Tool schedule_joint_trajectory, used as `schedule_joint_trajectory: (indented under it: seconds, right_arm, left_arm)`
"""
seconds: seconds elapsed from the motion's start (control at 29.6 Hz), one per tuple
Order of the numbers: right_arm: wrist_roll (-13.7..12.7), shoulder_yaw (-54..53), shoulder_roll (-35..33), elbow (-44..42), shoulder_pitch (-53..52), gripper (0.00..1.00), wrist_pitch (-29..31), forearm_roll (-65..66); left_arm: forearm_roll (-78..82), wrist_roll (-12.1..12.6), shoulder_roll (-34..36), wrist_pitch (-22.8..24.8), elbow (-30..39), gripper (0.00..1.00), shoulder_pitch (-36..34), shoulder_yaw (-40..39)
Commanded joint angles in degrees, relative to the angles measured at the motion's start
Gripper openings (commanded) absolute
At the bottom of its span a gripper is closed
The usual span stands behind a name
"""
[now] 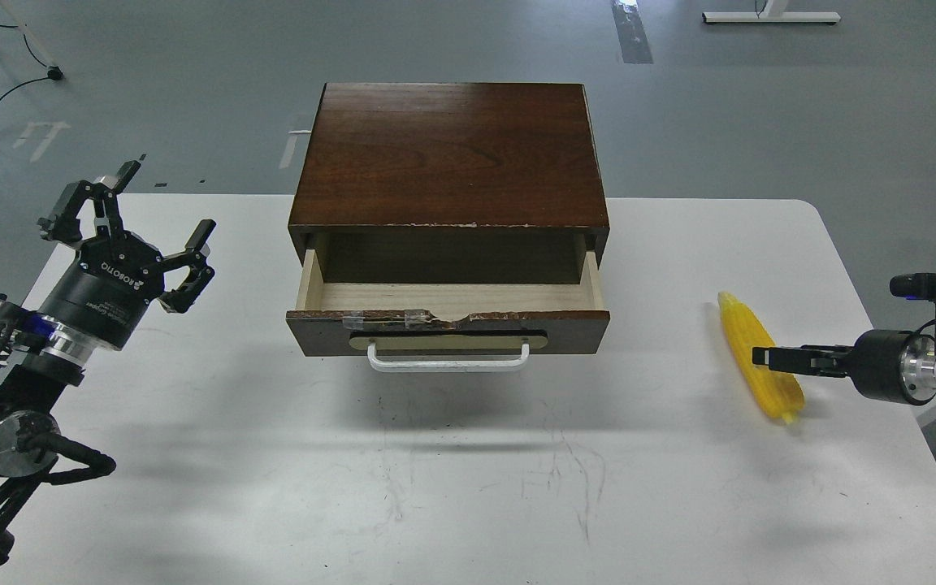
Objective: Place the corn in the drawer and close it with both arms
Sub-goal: 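Lower the right gripper onto the corn cob and close on it, then lift the corn with the right gripper and carry it over the open drawer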
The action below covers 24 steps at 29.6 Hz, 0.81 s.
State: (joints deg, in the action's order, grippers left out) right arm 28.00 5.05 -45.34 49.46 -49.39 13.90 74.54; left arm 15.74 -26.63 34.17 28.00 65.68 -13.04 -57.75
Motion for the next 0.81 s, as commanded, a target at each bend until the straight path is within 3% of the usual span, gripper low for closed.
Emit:
schedule_joint_trajectory:
  seconds: [0.0,0.13,0.3,0.47,0.78]
  right_arm:
    - [0.0,0.3,0.3,0.0,0.0,0.49,0.0,0.0]
    - [0.0,0.8,0.3,0.4,-0.1,0.41,0.0,0.0]
    - [0.0,1.1,0.2,0.4,-0.2,0.19,-0.1,-0.1]
    - [0.0,1.1,-1.0,2.3,-3.9,0.07,-0.2,-0.4]
    - [0.0,1.4,-7.0,9.6,-24.6,0.08,0.4,-1.2]
  left_arm:
    - [0.0,0.0,-0.1,0.0,0.1,0.99,0.0,0.0]
    - [0.0,0.0,-0.1,0.0,0.1,0.99,0.0,0.0]
    - [0.0,0.0,0.0,0.0,0.1,0.99,0.0,0.0]
    - [0.0,0.0,0.1,0.0,0.1,0.99,0.0,0.0]
    - [0.0,0.0,0.2,0.0,0.1,0.99,-0.1,0.0]
